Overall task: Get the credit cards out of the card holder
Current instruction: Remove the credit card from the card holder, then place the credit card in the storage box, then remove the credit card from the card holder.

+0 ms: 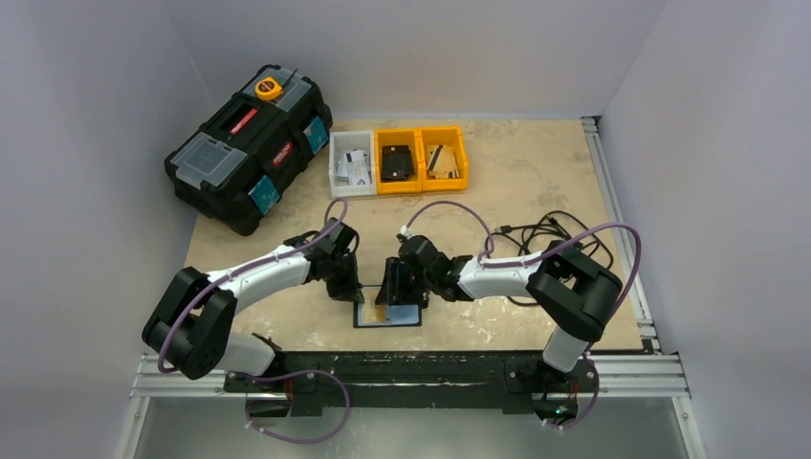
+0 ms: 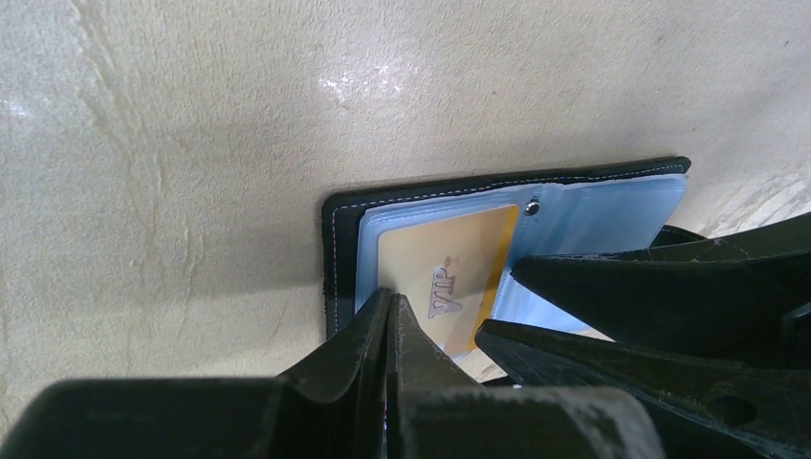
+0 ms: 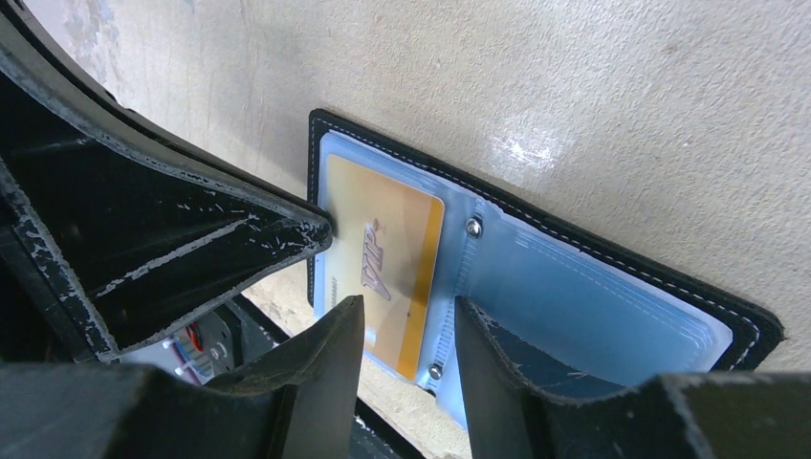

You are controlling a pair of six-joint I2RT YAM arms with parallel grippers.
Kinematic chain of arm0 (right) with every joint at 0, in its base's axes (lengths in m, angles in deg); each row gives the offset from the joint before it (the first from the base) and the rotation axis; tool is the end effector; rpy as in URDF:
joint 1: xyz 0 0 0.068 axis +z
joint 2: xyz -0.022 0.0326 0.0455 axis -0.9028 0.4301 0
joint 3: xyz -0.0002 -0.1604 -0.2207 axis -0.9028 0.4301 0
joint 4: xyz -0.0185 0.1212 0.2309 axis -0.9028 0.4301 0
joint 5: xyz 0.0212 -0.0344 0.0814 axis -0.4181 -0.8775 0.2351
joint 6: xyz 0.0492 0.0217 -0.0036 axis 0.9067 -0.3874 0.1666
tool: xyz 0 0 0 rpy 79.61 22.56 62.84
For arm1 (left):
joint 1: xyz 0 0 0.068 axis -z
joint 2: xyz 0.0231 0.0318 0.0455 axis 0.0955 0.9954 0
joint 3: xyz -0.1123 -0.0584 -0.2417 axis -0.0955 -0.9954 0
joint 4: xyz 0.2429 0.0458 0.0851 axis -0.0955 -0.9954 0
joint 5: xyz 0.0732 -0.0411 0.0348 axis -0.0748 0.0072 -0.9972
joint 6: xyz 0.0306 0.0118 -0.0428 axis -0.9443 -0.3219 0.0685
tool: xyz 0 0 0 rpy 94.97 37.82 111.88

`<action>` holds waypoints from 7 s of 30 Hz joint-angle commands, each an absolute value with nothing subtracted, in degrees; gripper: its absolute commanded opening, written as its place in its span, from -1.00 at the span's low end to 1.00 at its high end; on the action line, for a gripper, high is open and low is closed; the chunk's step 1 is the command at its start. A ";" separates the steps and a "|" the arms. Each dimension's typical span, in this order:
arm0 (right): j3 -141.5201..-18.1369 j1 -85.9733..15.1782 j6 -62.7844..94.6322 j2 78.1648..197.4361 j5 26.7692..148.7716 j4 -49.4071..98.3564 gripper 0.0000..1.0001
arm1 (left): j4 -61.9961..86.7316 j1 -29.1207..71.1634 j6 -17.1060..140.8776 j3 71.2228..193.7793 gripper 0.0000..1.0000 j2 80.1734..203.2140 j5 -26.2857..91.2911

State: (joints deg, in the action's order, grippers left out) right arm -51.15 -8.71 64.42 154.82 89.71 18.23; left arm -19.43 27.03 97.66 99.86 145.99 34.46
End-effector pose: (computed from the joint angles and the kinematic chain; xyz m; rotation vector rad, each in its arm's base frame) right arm 0.1828 0.2796 0.1439 -0.1025 2.6498 1.0198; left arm 0.1958 -0.1324 0.1587 -0.3334 2.9196 -0.5360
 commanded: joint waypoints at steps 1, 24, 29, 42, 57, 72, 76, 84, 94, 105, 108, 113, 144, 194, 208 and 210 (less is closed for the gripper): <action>-49.75 -9.13 64.62 154.78 89.84 17.07 -0.19 | -20.21 26.79 97.52 98.94 -1.00 144.85 33.15; -48.49 -9.33 64.81 156.58 91.07 14.74 -0.21 | -18.94 29.97 98.56 99.88 -1.00 147.60 33.93; -47.66 -9.57 65.30 157.35 92.26 12.85 -0.21 | -18.04 31.71 100.47 100.49 -1.00 150.36 33.55; -37.64 -13.77 69.26 154.14 100.45 -3.49 -0.30 | -18.86 31.59 103.71 99.45 -1.00 152.58 30.32; -31.99 -16.01 75.34 155.80 105.67 -18.10 -0.55 | -18.65 31.62 104.21 99.00 -1.00 152.76 30.29; -31.32 -16.38 76.28 157.05 105.79 -19.53 -0.91 | -18.97 31.50 104.00 99.27 -1.00 152.87 30.23; -29.72 -17.82 75.47 154.88 104.79 -17.93 -1.00 | -19.51 30.98 103.72 99.11 -1.00 152.74 29.74; -28.26 -19.43 73.53 153.66 104.90 -16.06 -0.81 | -19.59 30.25 102.95 99.07 -1.00 152.59 29.85; -30.38 -19.41 74.50 158.32 106.53 -19.32 -0.50 | -19.13 30.28 102.70 99.49 -1.00 152.88 30.68; -30.03 -19.48 74.41 157.15 106.84 -18.19 -1.00 | -19.35 30.36 102.78 99.71 -1.00 152.48 30.62; -29.24 -20.42 73.22 154.47 105.93 -15.36 -1.00 | -19.58 30.32 102.82 99.67 -1.00 152.31 30.48; -27.22 -23.59 70.50 148.58 105.06 -9.69 -1.00 | -19.68 30.36 102.78 99.75 -1.00 151.97 30.46; -45.95 -28.17 59.76 133.16 96.35 21.85 -1.00 | -36.22 29.60 95.61 113.88 0.88 131.81 24.96; -97.22 -49.82 43.86 165.14 91.04 45.51 0.06 | -38.07 29.30 92.29 112.85 0.91 125.95 28.27; -62.41 -31.21 52.24 136.67 85.93 37.91 0.07 | -36.67 22.29 93.20 109.49 0.91 127.36 29.94; -60.54 -27.66 54.07 135.52 84.72 37.49 0.07 | -36.64 21.03 92.56 109.34 0.91 127.52 30.49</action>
